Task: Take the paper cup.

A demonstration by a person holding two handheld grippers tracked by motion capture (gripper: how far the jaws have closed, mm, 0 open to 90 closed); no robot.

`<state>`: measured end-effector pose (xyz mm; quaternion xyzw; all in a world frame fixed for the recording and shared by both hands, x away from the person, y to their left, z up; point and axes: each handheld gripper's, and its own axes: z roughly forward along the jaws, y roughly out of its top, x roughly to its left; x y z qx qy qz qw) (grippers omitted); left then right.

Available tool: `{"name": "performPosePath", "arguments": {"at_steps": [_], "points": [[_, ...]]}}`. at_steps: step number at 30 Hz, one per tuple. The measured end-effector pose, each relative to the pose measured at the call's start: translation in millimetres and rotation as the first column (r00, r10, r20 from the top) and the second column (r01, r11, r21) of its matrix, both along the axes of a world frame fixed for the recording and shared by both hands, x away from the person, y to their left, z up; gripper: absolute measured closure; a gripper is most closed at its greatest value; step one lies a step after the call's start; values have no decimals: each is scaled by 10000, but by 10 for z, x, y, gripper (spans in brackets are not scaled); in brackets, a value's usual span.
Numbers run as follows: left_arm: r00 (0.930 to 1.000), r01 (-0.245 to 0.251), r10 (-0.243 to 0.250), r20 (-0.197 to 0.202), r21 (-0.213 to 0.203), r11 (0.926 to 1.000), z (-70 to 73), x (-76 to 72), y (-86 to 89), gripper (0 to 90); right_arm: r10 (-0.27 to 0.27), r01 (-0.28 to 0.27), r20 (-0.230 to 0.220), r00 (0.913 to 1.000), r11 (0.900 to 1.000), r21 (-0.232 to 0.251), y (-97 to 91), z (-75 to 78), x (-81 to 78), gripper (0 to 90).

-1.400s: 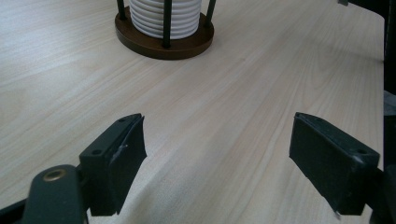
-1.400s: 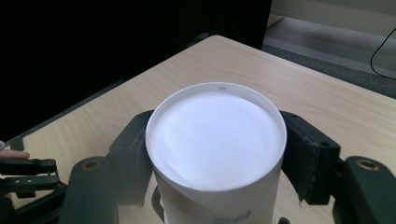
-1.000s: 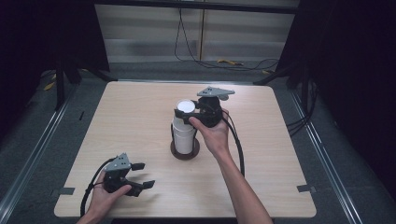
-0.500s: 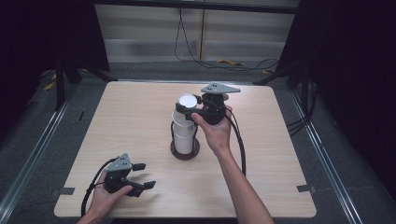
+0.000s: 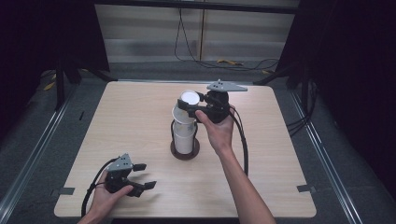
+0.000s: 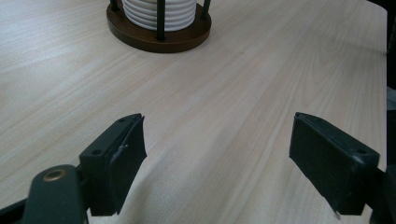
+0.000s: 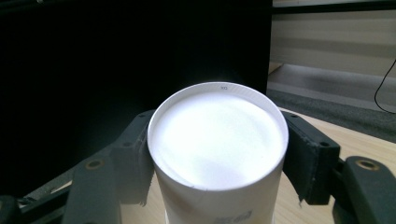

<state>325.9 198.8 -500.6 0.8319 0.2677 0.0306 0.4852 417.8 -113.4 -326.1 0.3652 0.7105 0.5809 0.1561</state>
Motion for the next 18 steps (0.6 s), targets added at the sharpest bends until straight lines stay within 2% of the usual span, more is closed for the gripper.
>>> {"name": "performPosePath", "arguments": {"at_steps": [5,7,9,11,13,18], "points": [[9998,-143,140,-136,-212,9997,3,22,-20,183,50,-51,101,9999,10000,52,-56,55,0,341],[9999,-109,107,-101,-238,9997,11,22,-38,183,60,-63,134,9999,9997,229,-95,85,-4,342],[9999,-155,155,16,-69,9999,4,38,-50,184,65,-75,281,9996,9993,353,-147,133,-25,343],[9998,-199,200,15,-77,9998,2,46,-49,192,24,-34,267,9996,9993,368,-182,154,-48,343],[9993,-316,315,178,49,9995,6,69,-55,192,84,-95,229,9997,9988,489,-220,154,-81,344],[9991,-352,351,230,44,9994,11,98,-83,192,-73,62,198,9998,9986,532,-304,132,-157,345]]}}
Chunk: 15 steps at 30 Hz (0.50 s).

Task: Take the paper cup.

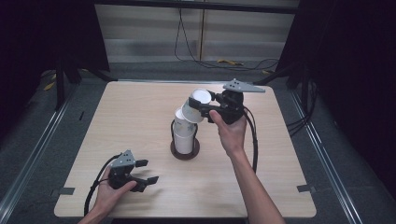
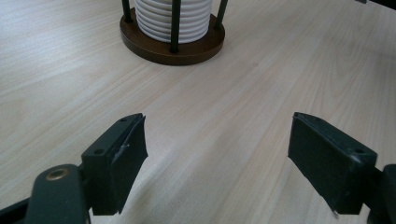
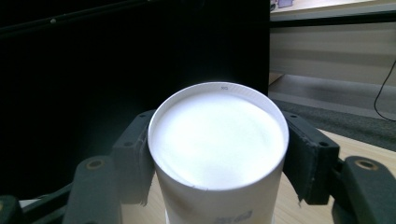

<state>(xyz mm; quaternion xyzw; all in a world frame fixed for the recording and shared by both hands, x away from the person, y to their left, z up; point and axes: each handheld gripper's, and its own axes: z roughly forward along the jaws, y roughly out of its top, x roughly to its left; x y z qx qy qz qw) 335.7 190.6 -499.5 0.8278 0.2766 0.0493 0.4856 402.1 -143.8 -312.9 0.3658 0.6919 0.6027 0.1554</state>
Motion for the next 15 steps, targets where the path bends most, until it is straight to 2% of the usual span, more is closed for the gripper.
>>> {"name": "performPosePath", "arguments": {"at_steps": [6,11,13,15], "points": [[9999,89,-92,-145,-184,9998,16,21,-36,212,-10,10,24,10000,10000,25,-129,-7,-104,346],[9999,105,-105,-10,-290,9995,73,39,-82,213,-80,80,8,10000,9999,86,-232,5,-206,347],[9994,310,-306,145,-251,9992,118,45,-109,213,-7,7,-28,10000,10000,24,-255,-19,-247,347],[9993,283,-275,237,-359,9990,152,52,-137,213,49,-49,-60,10000,10000,45,-261,-57,-279,347]]}}
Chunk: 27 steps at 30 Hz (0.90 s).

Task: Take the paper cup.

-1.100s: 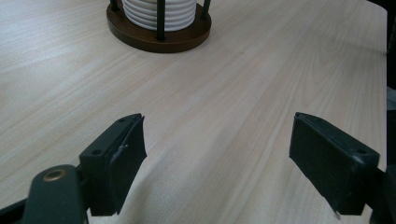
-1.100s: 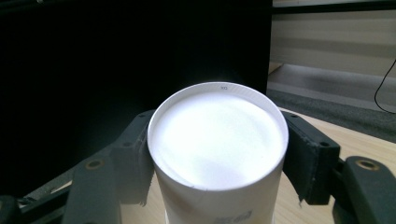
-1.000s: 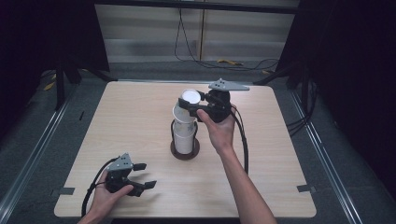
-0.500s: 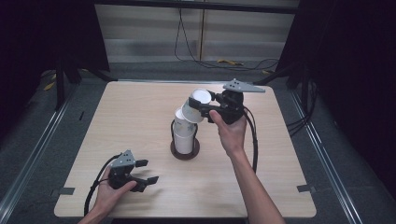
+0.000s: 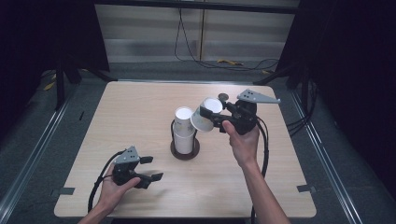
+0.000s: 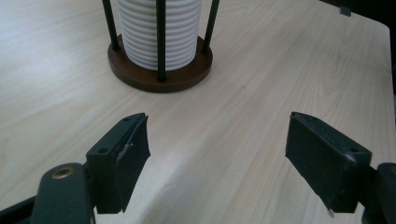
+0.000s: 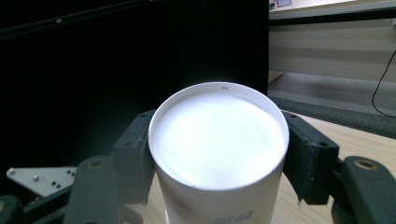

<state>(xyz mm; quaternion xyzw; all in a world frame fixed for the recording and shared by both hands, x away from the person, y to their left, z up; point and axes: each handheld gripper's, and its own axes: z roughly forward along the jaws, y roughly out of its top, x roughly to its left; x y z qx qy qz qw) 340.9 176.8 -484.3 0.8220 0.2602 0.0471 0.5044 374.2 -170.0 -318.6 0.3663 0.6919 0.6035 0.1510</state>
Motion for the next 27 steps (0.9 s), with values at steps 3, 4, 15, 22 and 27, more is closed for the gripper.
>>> {"name": "performPosePath", "arguments": {"at_steps": [3,4,15,22,27], "points": [[9998,144,-145,137,82,9999,45,-13,-39,212,242,-242,-123,9996,9997,-19,1,-110,-71,347],[9998,144,-145,137,82,9999,45,-13,-39,212,242,-242,-123,9996,9997,-19,1,-110,-71,347],[9984,339,-322,457,-374,9987,280,-41,-138,211,783,-796,-669,9947,9967,-168,35,-311,-169,349],[9929,480,-452,1099,-233,9986,421,-30,-209,210,1295,-1331,-1096,9855,9908,-262,116,-438,-184,350],[9893,839,-800,1223,-277,9961,494,-11,-283,208,1449,-1489,-1236,9817,9886,-238,156,-473,-167,351]]}}
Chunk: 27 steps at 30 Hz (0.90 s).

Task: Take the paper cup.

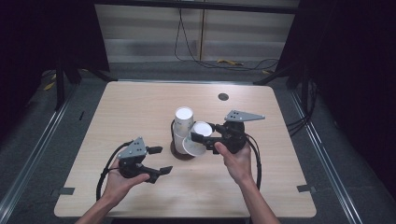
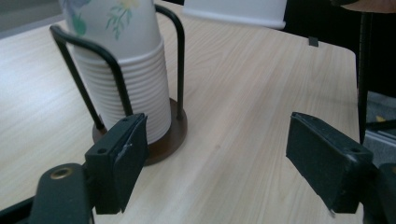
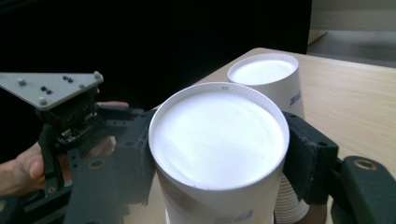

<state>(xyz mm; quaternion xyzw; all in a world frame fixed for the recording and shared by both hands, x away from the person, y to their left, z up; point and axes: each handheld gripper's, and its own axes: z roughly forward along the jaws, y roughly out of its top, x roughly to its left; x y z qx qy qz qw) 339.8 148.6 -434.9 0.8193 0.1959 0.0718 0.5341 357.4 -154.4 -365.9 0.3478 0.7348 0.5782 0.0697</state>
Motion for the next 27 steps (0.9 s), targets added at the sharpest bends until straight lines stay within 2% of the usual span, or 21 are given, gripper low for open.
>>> {"name": "performPosePath", "arguments": {"at_steps": [1,6,11,12,13,15,19,21,22,25,27], "points": [[9999,85,-86,-57,-225,9997,20,23,-37,205,91,-91,-56,9999,10000,-19,27,-27,-10,350],[9990,442,-441,72,-201,9988,70,50,-141,200,210,-211,-179,9996,9998,-71,76,-88,-29,350],[9979,610,-600,243,-434,9972,140,69,-232,198,383,-386,-215,9990,9992,-117,102,-109,-63,350],[9976,644,-631,287,-468,9968,137,67,-244,198,439,-441,-185,9989,9990,-116,107,-111,-72,350],[9976,689,-684,113,-611,9957,113,68,-261,197,503,-505,-191,9986,9987,-103,113,-118,-91,350],[9966,823,-821,59,-513,9953,86,67,-283,196,533,-536,-236,9983,9985,-107,122,-142,-106,350],[9964,843,-838,112,-589,9947,70,58,-302,196,569,-577,-370,9977,9981,-201,139,-204,-118,350],[9965,832,-833,8,-734,9938,50,60,-302,196,573,-582,-435,9974,9981,-188,141,-219,-121,350],[9962,871,-875,-35,-631,9942,42,64,-298,196,573,-582,-435,9974,9981,-188,141,-219,-121,350],[9956,905,-921,-178,-770,9929,5,69,-288,219,638,-648,-454,9969,9977,-213,148,-241,-127,350],[9952,922,-942,-259,-712,9932,-39,74,-293,220,694,-704,-473,9965,9973,-194,159,-255,-130,350]]}}
